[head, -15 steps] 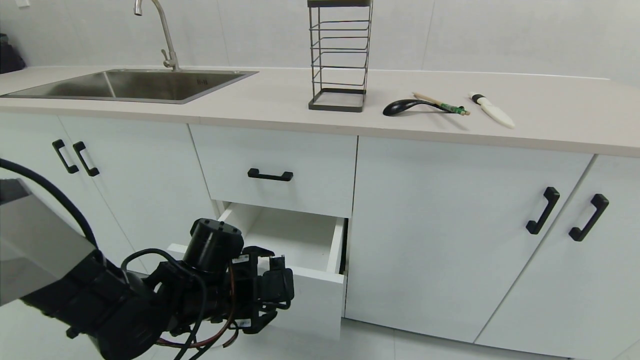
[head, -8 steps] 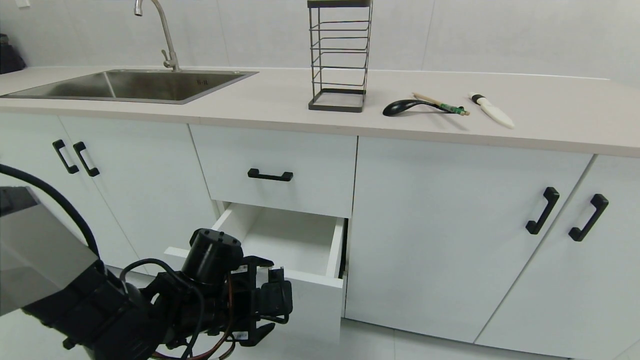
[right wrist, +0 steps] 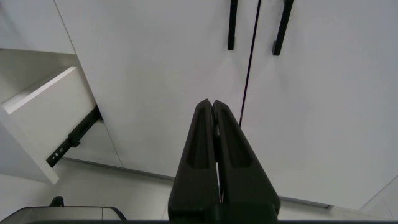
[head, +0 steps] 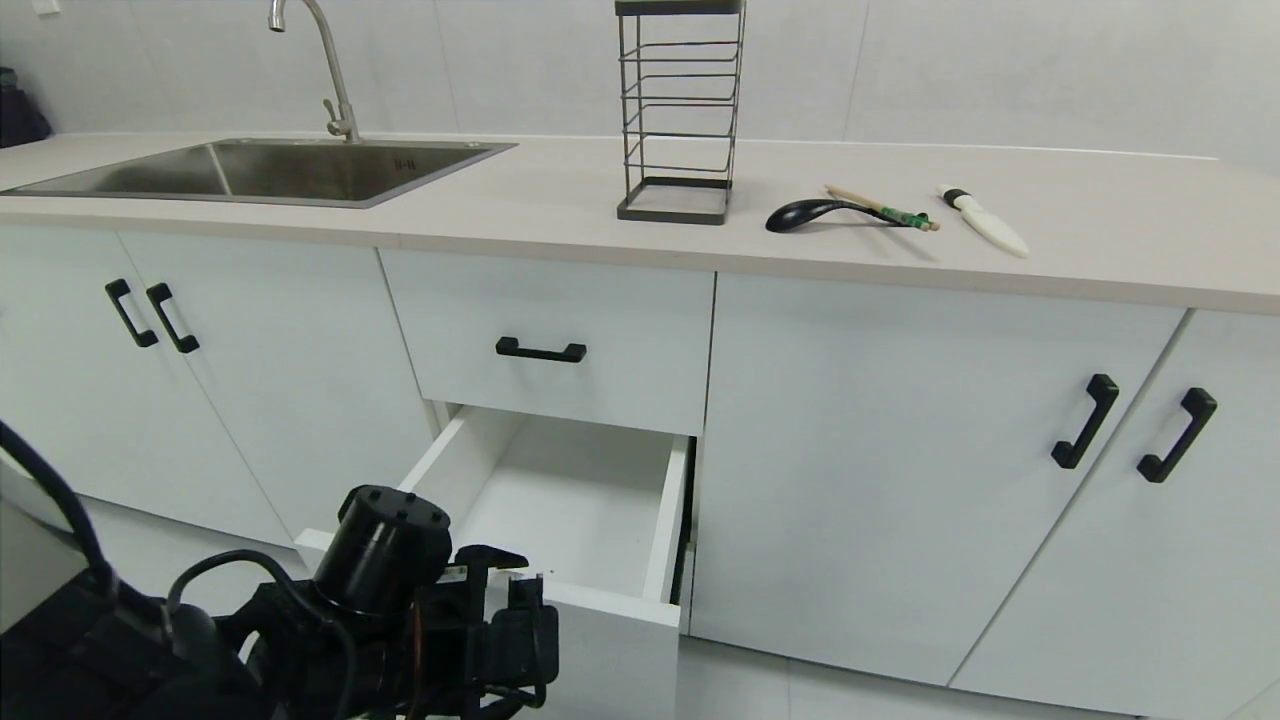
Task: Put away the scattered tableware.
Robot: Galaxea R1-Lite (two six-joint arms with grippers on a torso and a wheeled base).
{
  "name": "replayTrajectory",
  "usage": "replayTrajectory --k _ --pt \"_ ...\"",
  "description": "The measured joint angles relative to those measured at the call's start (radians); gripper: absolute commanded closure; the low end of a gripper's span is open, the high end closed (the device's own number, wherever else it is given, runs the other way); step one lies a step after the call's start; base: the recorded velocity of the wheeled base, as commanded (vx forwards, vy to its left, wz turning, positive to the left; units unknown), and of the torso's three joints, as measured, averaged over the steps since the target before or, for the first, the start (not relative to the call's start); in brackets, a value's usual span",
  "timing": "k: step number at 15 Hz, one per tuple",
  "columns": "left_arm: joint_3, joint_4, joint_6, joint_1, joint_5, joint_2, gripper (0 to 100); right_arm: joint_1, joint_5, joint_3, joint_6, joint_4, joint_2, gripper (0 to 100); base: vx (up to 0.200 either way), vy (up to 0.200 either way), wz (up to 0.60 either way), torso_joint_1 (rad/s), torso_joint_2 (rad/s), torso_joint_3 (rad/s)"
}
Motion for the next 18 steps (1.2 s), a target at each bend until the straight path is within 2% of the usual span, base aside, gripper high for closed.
replayTrajectory --k 2,3,4,6,7,8,9,10,11,12,13,15,16,18 --pt "-0.001 -0.005 -0.021 -0.010 0.000 -0.034 0 0.000 0.000 0.000 0.000 0.000 0.000 100 0.000 0.000 0.00 0.000 0.00 0.000" --pt "-0.007 -0.012 -0.070 -0.016 -0.001 -0.050 0 0.000 0.000 0.000 0.000 0.000 0.000 100 0.000 0.000 0.00 0.000 0.00 0.000" --pt "-0.019 -0.027 -0.193 -0.024 -0.001 -0.073 0 0.000 0.000 0.000 0.000 0.000 0.000 100 0.000 0.000 0.00 0.000 0.00 0.000" --pt "-0.053 -0.066 -0.564 -0.008 -0.004 -0.155 0 0.000 0.000 0.000 0.000 0.000 0.000 100 0.000 0.000 0.00 0.000 0.00 0.000" --pt "-0.063 -0.079 -0.674 0.016 -0.011 -0.202 0 0.001 0.000 0.000 0.000 0.000 0.000 100 0.000 0.000 0.00 0.000 0.00 0.000" --pt "-0.063 -0.091 -0.754 0.043 -0.030 -0.257 0 0.000 0.000 0.000 0.000 0.000 0.000 100 0.000 0.000 0.00 0.000 0.00 0.000" --pt "-0.046 -0.097 -0.806 0.067 -0.061 -0.313 0 0.000 0.000 0.000 0.000 0.000 0.000 100 0.000 0.000 0.00 0.000 0.00 0.000" --pt "-0.022 -0.094 -0.844 0.097 -0.114 -0.367 0 0.000 0.000 0.000 0.000 0.000 0.000 100 0.000 0.000 0.00 0.000 0.00 0.000" --pt "0.001 -0.087 -0.868 0.157 -0.174 -0.422 0 0.000 0.000 0.000 0.000 0.000 0.000 100 0.000 0.000 0.00 0.000 0.00 0.000" --pt "0.016 -0.079 -0.881 0.237 -0.237 -0.459 0 0.000 0.000 0.000 0.000 0.000 0.000 100 0.000 0.000 0.00 0.000 0.00 0.000" --pt "0.026 -0.079 -0.887 0.341 -0.316 -0.491 0 0.000 0.000 0.000 0.000 0.000 0.000 100 0.000 0.000 0.00 0.000 0.00 0.000" --pt "0.041 -0.107 -0.885 0.520 -0.460 -0.532 0 0.000 0.000 0.000 0.000 0.000 0.000 100 0.000 0.000 0.00 0.000 0.00 0.000" --pt "0.053 -0.144 -0.883 0.572 -0.497 -0.552 0 0.000 0.000 0.000 0.000 0.000 0.000 100 0.000 0.000 0.00 0.000 0.00 0.000" --pt "0.093 -0.196 -0.875 0.610 -0.499 -0.610 0 0.000 0.000 0.000 0.000 0.000 0.000 100 0.000 0.000 0.00 0.000 0.00 0.000"
